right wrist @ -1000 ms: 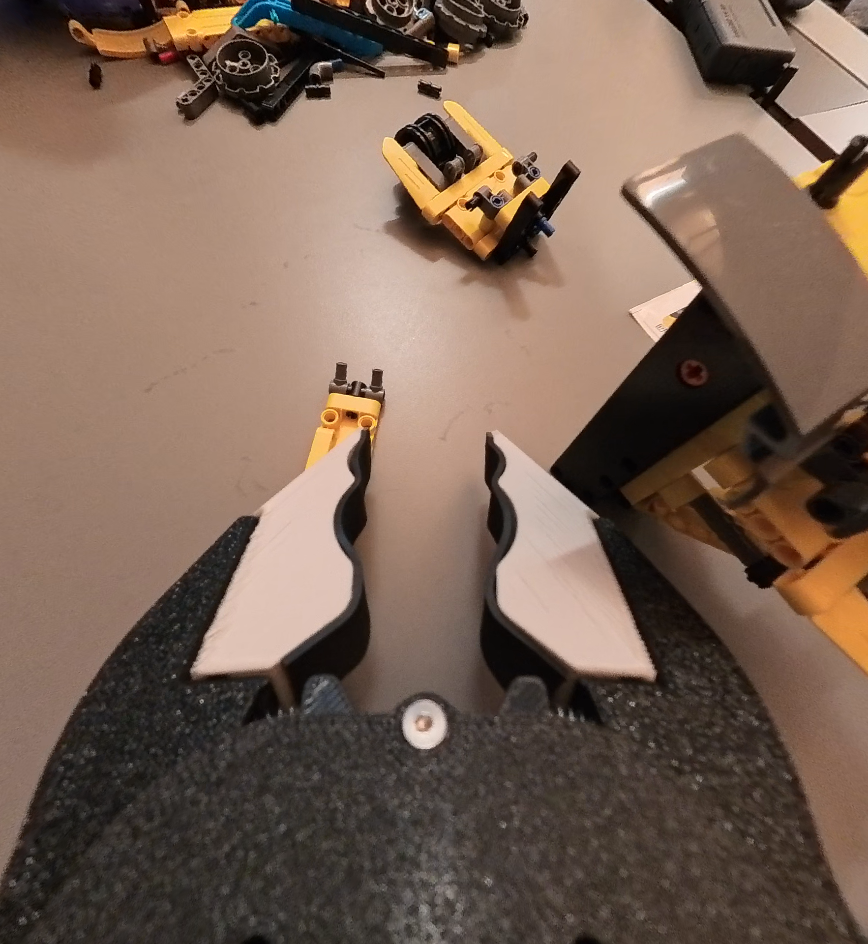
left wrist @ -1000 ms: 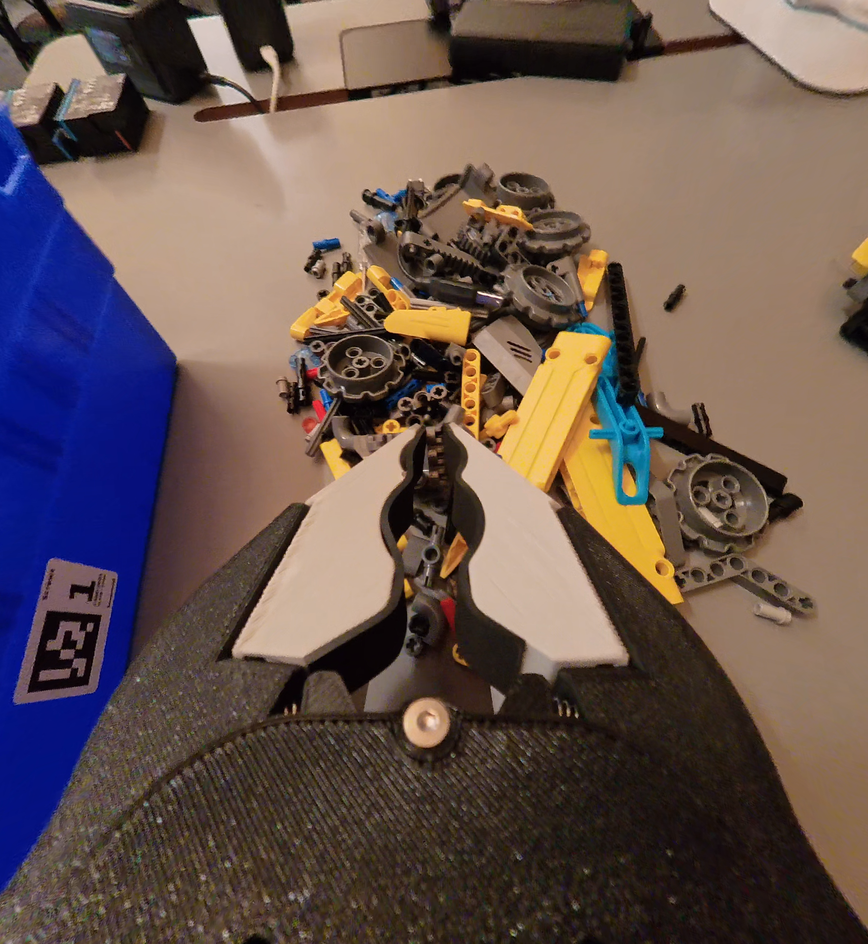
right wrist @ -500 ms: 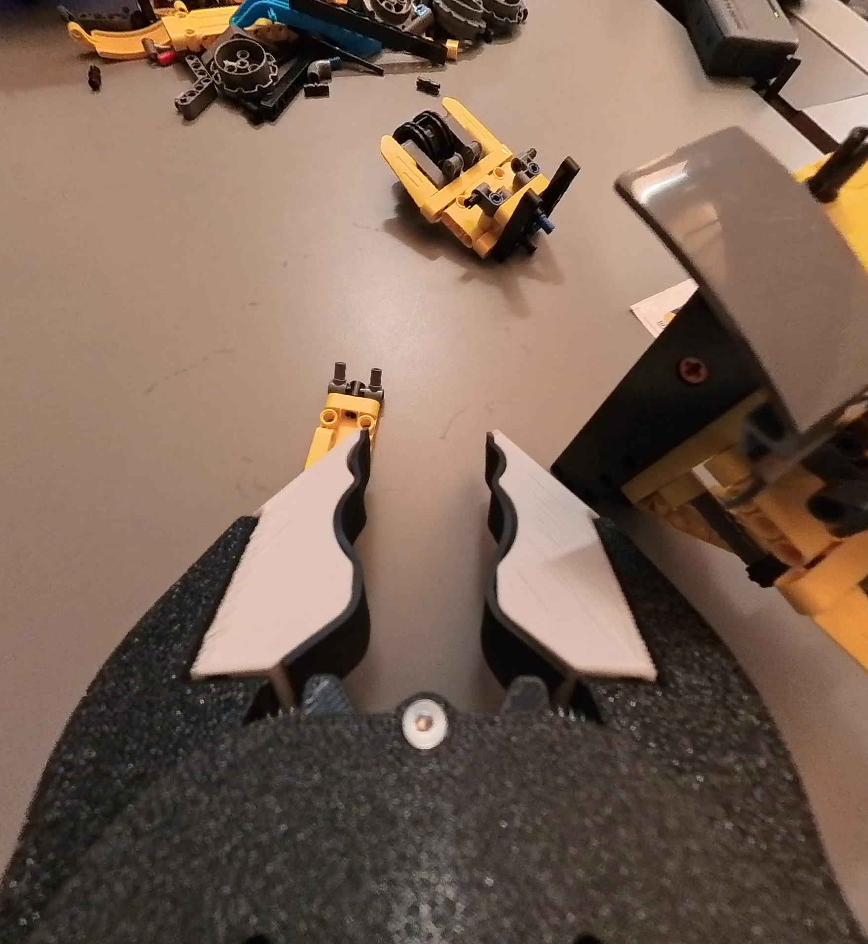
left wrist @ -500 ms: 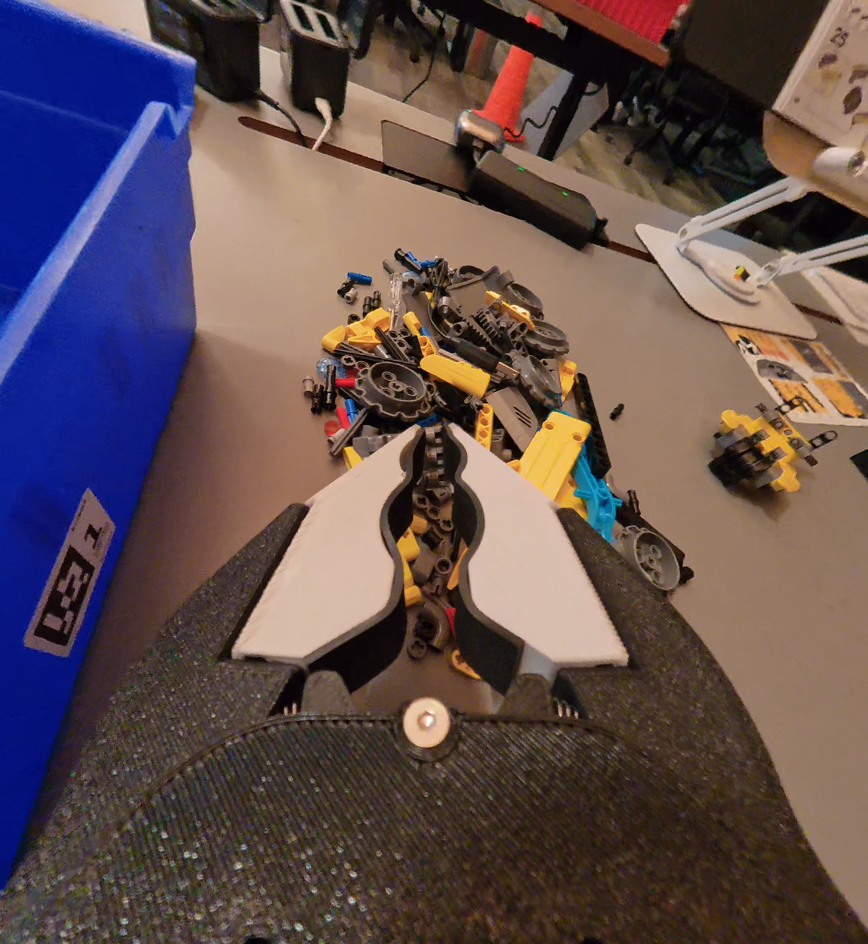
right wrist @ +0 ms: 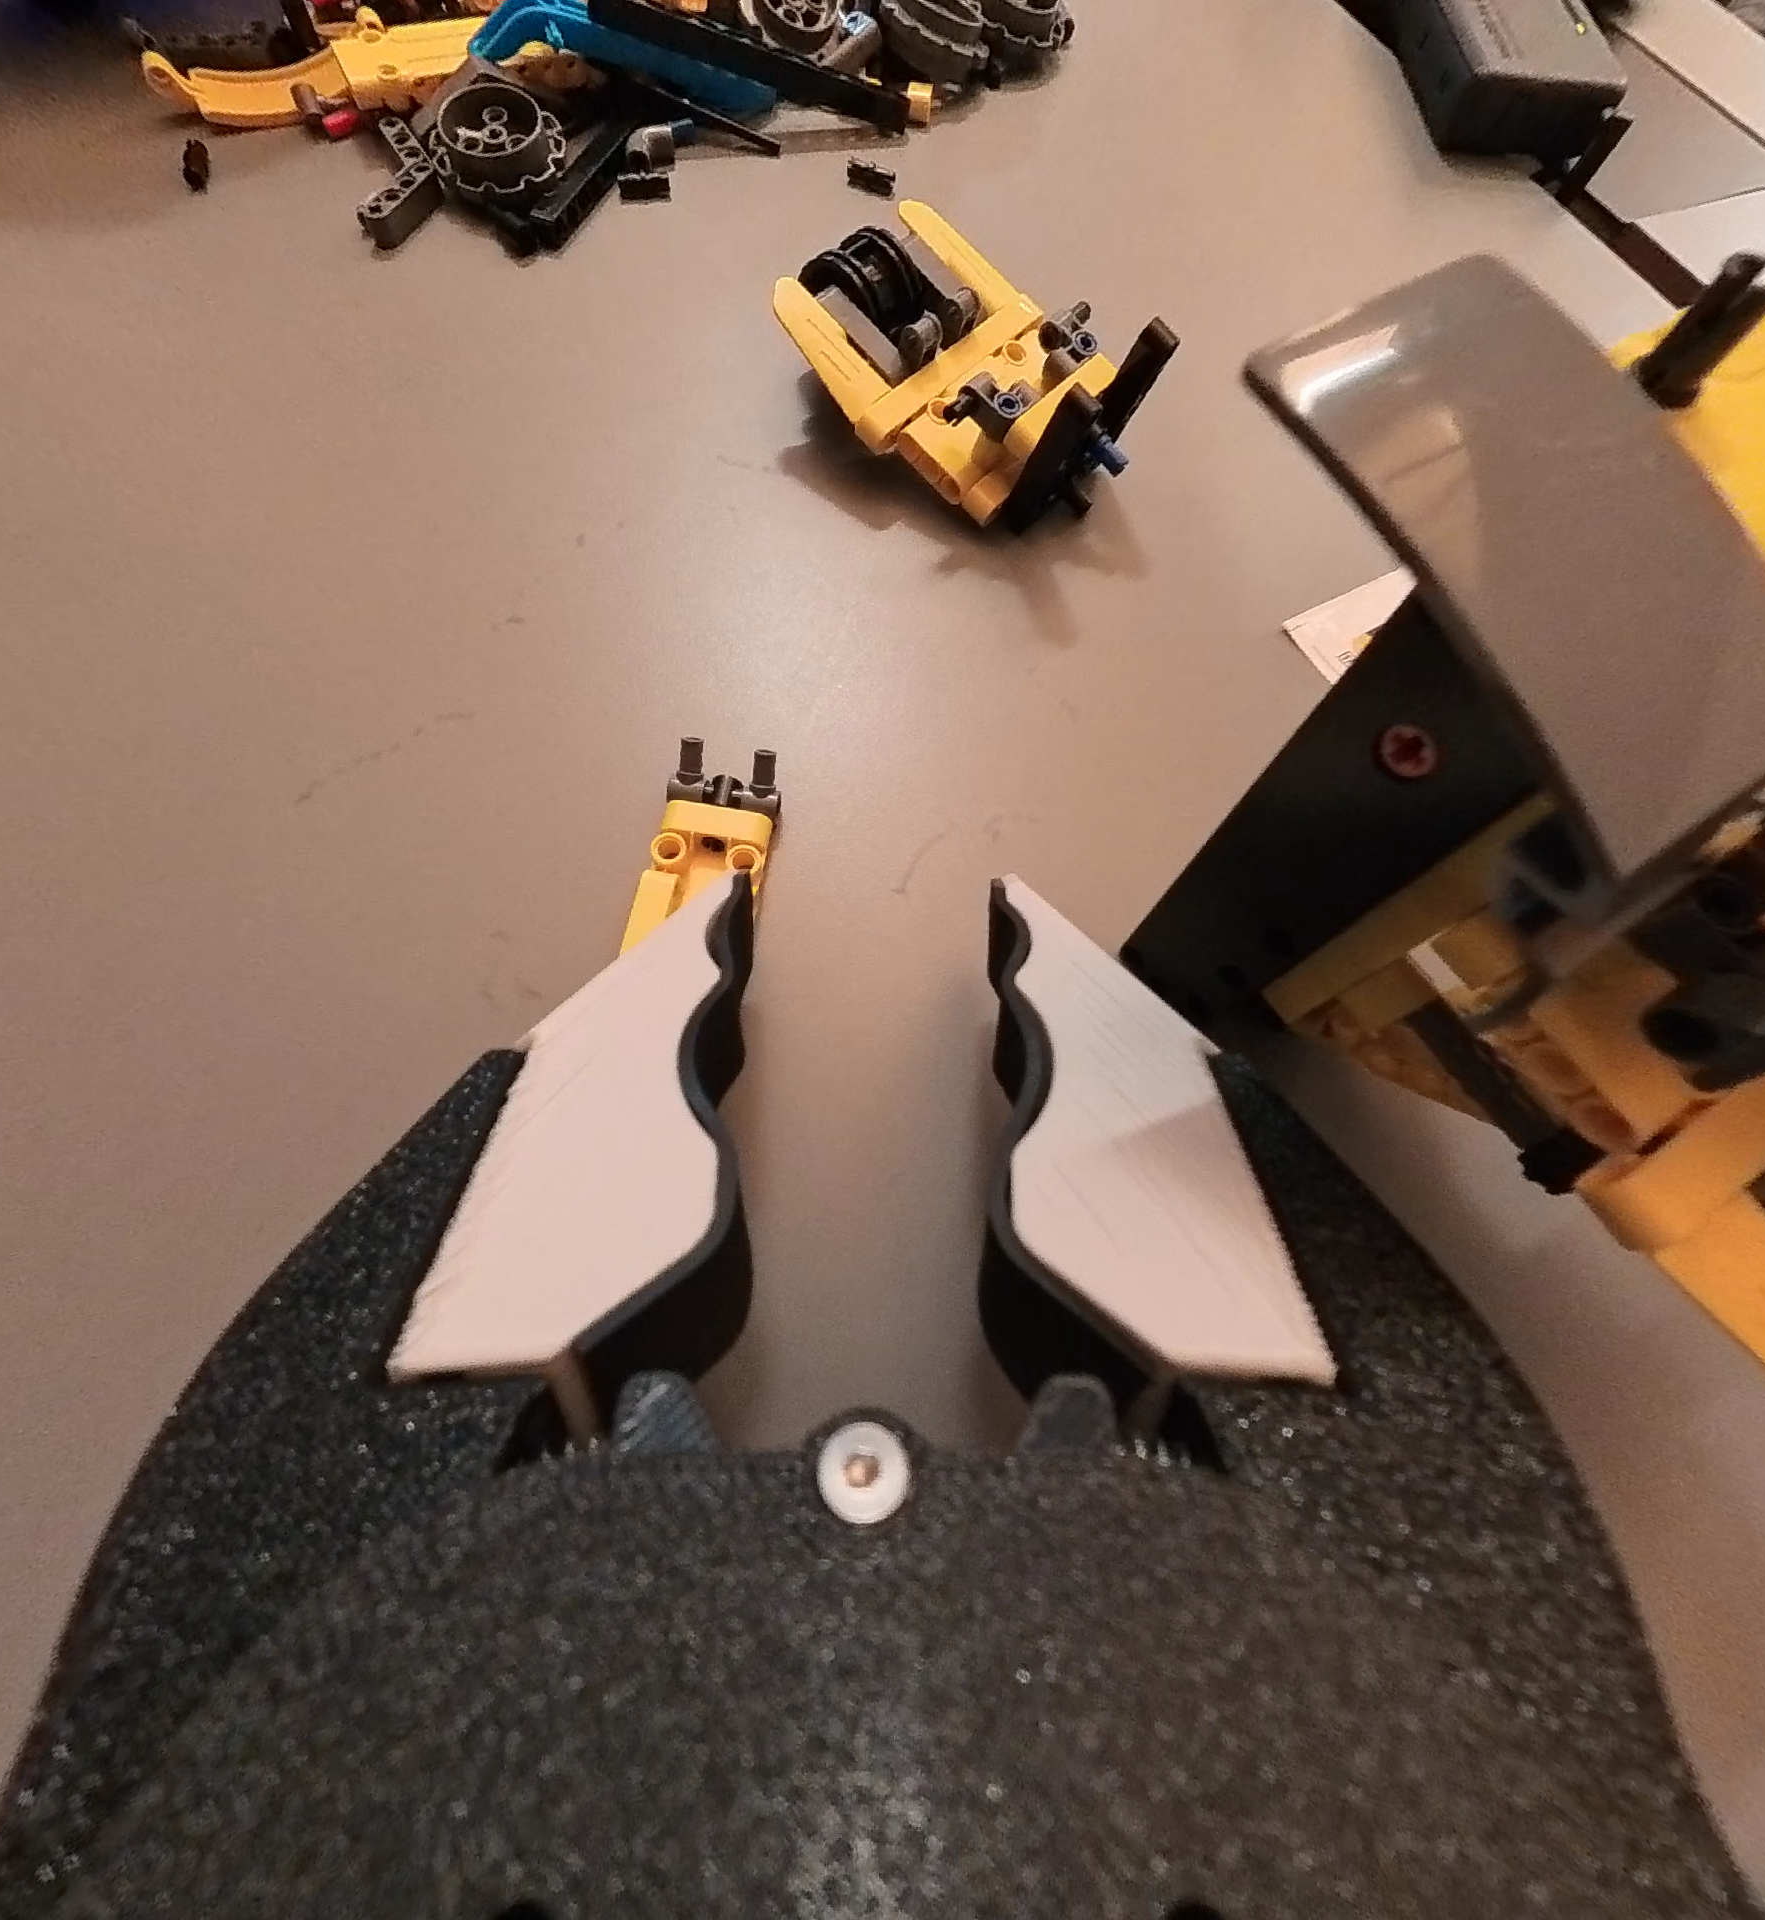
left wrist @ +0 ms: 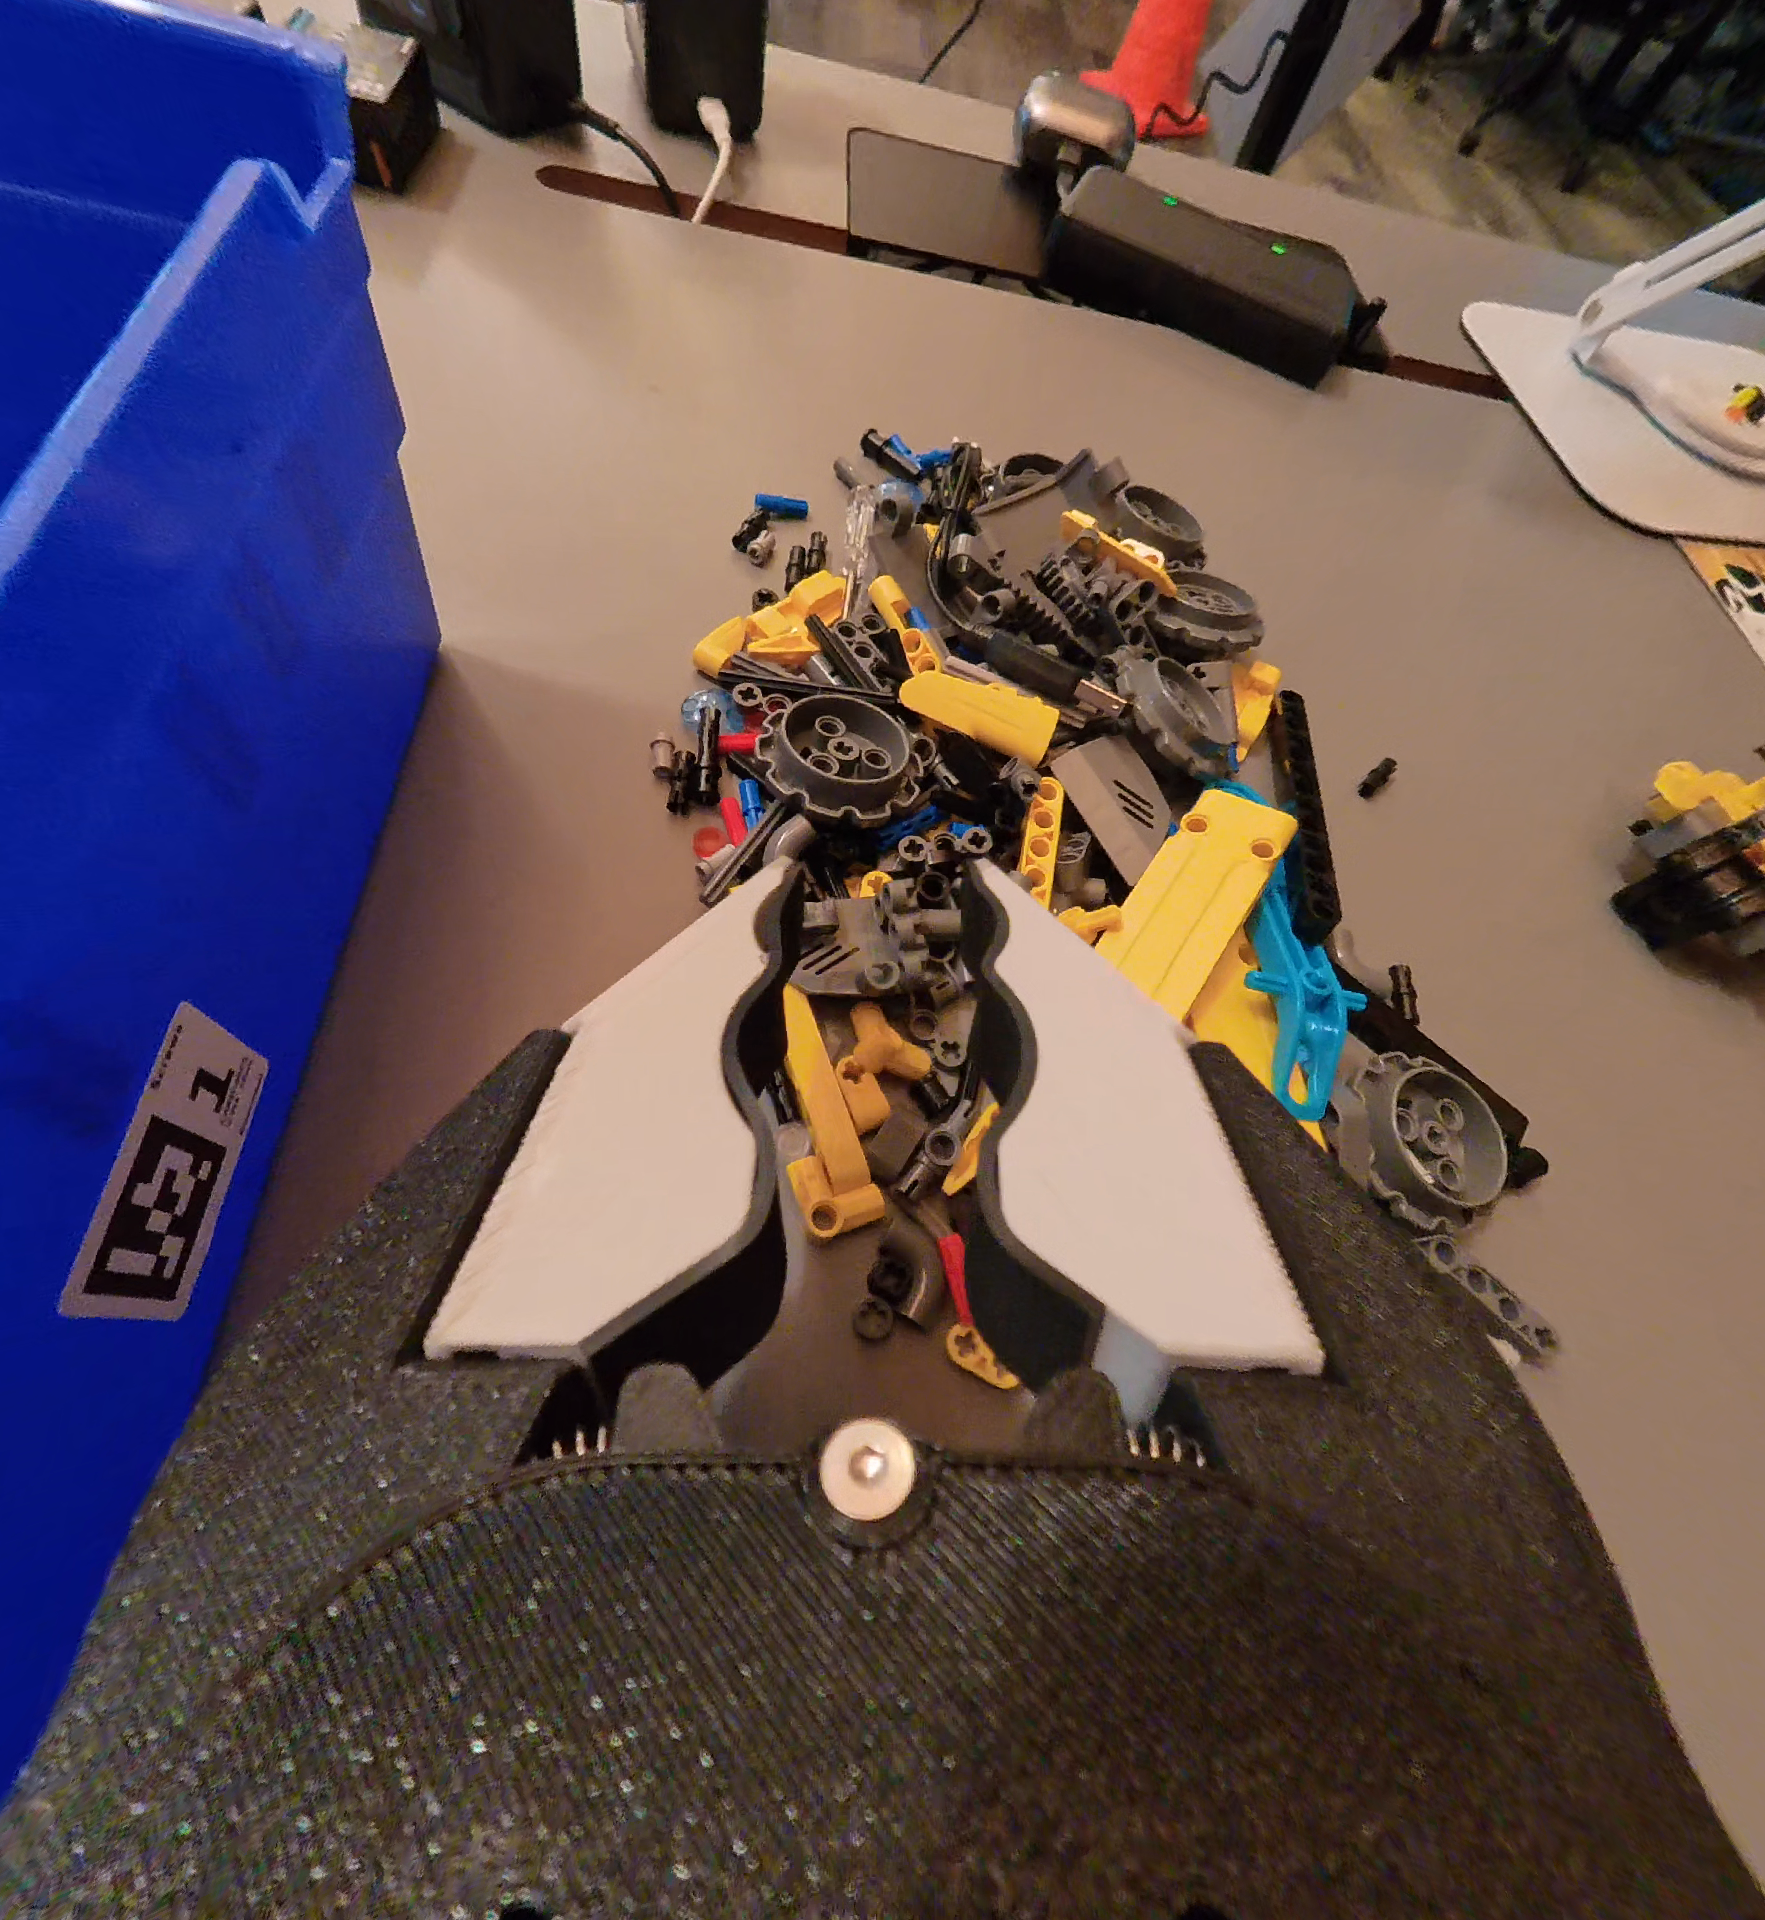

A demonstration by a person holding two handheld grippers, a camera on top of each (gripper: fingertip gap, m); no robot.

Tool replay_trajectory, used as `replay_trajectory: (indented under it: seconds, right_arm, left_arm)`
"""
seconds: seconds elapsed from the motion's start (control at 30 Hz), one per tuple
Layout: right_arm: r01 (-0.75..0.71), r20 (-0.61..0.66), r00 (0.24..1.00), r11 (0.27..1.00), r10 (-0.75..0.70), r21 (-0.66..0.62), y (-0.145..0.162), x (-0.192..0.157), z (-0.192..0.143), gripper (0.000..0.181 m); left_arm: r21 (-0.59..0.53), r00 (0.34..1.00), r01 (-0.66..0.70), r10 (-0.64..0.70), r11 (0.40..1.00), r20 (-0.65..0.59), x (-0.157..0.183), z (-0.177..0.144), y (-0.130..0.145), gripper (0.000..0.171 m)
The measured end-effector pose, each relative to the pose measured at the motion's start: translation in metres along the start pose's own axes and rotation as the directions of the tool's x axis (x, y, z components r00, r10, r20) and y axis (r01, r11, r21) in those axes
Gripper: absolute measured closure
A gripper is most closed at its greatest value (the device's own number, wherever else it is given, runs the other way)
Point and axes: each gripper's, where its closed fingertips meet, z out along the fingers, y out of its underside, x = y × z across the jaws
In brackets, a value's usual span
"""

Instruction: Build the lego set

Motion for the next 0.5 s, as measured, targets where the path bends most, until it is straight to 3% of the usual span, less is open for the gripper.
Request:
replay_trajectory:
  seconds: [0.17,0.37,0.5]
  right_arm:
    - [-0.012,0.001,1.000,1.000,0.012,-0.005,0.000,0.002,0.001,0.136]
    - [-0.031,0.004,1.000,0.999,0.031,0.009,-0.001,0.004,0.000,0.136]
    - [-0.009,-0.005,1.000,1.000,0.009,-0.007,0.000,0.003,0.001,0.136]
  left_arm:
    - [-0.003,0.996,-0.081,0.081,0.997,0.035,0.008,0.006,-0.002,0.145]
    - [-0.161,0.948,-0.318,0.317,0.934,-0.031,0.054,0.037,0.011,0.149]
    - [-0.211,0.936,-0.352,0.343,0.912,-0.079,0.069,0.048,0.011,0.154]
